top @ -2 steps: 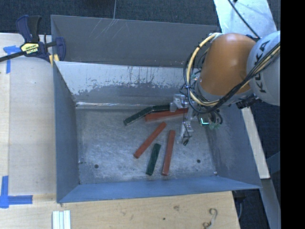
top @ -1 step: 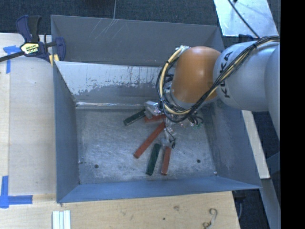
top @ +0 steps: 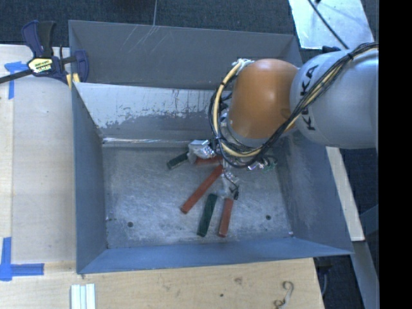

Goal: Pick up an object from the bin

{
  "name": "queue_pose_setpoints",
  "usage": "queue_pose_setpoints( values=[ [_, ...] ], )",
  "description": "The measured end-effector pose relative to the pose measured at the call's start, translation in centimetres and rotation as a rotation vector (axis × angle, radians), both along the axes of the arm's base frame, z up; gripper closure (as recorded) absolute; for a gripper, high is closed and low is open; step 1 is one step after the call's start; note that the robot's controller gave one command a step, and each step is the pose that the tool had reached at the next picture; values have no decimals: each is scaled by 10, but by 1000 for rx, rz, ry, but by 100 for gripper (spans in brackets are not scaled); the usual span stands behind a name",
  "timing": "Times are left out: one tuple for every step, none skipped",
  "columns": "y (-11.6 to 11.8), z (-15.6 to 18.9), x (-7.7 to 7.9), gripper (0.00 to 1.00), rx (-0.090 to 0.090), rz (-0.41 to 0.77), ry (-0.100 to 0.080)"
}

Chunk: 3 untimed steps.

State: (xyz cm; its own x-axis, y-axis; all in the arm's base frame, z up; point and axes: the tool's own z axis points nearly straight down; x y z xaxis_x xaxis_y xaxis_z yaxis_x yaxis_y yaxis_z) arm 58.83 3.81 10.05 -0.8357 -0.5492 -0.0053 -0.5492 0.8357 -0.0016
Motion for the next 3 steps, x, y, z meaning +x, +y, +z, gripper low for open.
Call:
queue_pose_setpoints(
  values=[
    [7,13,2,0,0,52,-2],
    [-1,-29,7,0,-2,257,3],
    [-1,-27,8,0,-1,252,1]
  ],
)
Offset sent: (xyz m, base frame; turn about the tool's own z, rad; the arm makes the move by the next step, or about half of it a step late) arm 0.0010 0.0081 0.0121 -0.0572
